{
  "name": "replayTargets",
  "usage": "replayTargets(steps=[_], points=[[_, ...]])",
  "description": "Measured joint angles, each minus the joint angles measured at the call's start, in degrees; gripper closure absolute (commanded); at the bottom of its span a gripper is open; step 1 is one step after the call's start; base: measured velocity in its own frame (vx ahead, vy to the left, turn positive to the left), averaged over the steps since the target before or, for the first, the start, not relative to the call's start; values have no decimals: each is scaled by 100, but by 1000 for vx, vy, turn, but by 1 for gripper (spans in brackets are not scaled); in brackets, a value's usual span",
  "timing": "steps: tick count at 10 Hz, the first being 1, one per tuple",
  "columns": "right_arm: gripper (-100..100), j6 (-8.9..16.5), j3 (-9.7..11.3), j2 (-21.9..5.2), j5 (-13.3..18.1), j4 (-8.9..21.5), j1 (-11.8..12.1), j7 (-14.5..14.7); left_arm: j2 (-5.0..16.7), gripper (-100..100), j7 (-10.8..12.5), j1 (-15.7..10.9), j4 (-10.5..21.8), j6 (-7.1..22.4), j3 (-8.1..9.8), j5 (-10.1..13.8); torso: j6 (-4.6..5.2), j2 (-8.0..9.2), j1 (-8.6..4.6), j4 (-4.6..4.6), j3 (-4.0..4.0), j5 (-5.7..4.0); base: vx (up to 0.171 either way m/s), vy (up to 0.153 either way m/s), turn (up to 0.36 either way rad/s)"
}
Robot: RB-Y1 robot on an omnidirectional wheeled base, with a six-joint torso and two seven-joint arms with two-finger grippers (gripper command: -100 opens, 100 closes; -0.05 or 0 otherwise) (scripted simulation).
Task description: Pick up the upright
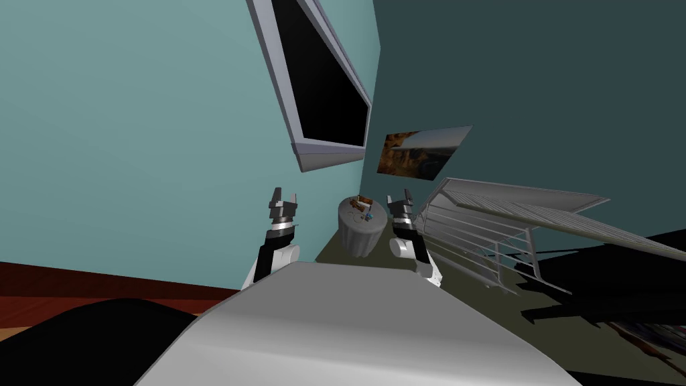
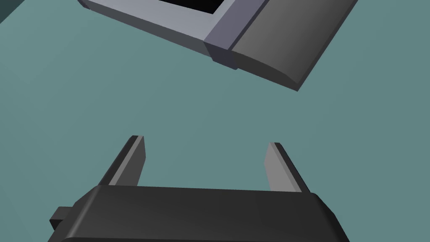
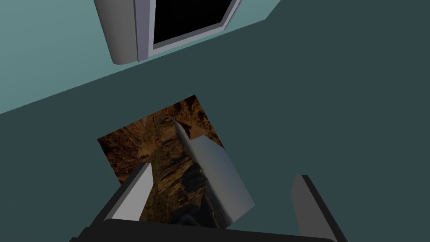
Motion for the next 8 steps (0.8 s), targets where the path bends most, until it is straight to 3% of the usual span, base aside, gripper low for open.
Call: replayTargets(steps=[8], points=[[-100, 732, 3, -141, -1006, 990, -869, -1140, 0, 0, 0, 0, 0, 0, 0, 0, 0, -7, 2, -1, -4, 0, -34, -46, -14]])
